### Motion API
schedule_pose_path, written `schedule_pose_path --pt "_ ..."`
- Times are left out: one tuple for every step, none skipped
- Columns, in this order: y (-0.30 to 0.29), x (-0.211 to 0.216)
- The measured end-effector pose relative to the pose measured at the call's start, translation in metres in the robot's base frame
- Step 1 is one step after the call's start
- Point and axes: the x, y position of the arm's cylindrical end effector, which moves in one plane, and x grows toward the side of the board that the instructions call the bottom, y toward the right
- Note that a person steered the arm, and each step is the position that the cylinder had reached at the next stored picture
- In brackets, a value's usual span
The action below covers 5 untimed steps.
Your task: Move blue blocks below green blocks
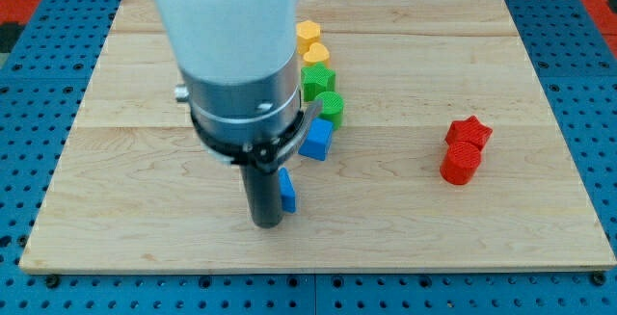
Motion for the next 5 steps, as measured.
schedule_pose_path --pt "0.027 -0.008" --pt "0.05 -0.008" --pt "0.058 -0.021" --pt "0.068 -0.045" --pt "0.118 -0.059"
